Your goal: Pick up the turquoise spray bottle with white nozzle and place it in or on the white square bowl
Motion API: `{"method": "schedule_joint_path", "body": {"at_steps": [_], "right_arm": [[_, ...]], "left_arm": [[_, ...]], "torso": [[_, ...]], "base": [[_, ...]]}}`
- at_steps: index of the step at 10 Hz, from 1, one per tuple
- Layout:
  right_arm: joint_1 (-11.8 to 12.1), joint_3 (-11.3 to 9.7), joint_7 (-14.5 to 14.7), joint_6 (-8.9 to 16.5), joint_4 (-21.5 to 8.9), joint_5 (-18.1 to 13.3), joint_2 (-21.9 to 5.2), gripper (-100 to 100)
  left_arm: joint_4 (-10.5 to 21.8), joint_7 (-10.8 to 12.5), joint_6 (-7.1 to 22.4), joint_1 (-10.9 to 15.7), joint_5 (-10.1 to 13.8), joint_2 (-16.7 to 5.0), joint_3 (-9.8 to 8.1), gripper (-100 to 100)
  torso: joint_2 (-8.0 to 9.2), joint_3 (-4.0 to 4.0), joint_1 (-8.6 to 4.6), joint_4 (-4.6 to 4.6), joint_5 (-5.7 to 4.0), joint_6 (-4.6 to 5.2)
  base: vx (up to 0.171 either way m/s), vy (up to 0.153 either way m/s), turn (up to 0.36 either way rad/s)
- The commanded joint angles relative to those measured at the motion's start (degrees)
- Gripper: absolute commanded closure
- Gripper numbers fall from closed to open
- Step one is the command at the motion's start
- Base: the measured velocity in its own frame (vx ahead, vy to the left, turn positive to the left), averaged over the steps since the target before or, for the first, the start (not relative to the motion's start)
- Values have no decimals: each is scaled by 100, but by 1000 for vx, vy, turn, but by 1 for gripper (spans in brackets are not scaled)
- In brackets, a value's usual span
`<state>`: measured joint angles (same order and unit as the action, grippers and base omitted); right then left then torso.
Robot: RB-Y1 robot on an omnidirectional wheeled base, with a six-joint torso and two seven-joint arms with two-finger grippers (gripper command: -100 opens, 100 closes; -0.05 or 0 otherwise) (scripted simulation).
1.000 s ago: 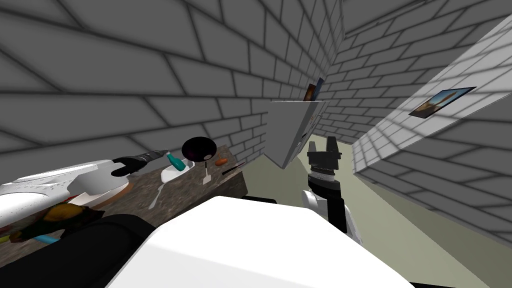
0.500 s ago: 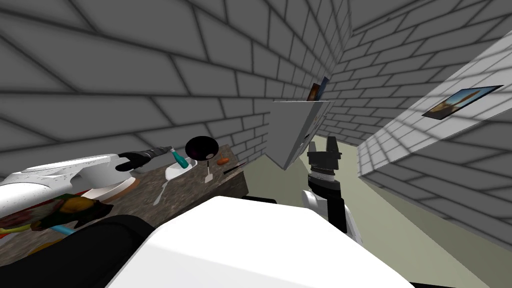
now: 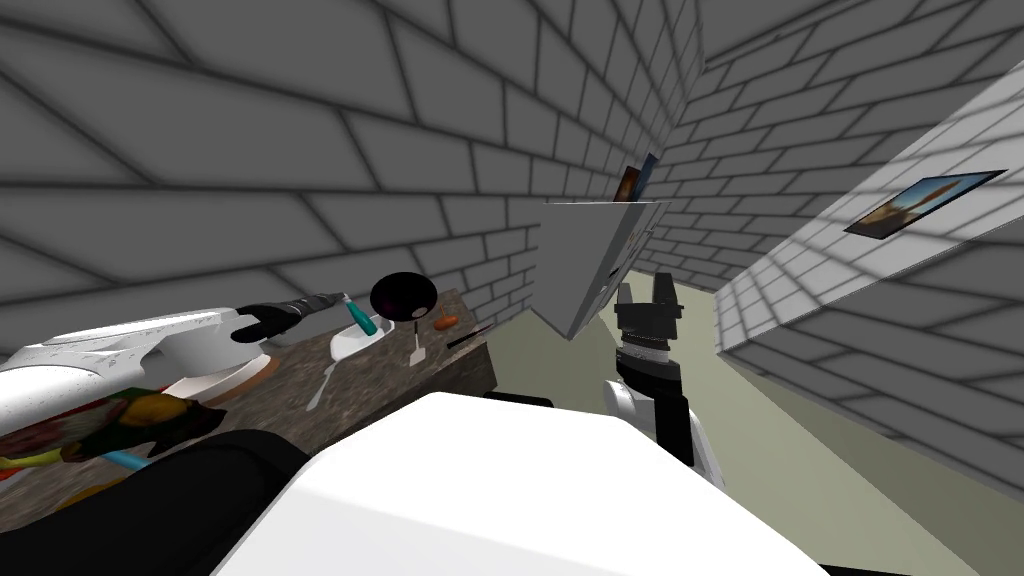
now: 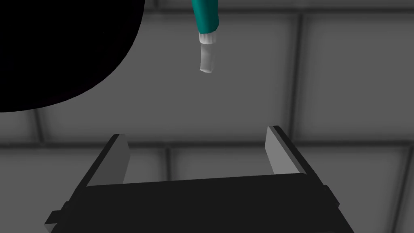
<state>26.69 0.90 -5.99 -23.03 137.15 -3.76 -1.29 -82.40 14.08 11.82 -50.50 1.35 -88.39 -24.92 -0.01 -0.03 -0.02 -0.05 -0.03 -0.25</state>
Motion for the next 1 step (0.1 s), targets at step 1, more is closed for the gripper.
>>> {"method": "schedule_joint_path", "body": {"at_steps": [1], "right_arm": [[0,0,0,0,0,0,0,0]], "left_arm": [[0,0,0,0,0,0,0,0]], "torso": [[0,0,0,0,0,0]], "base": [[0,0,0]]}}
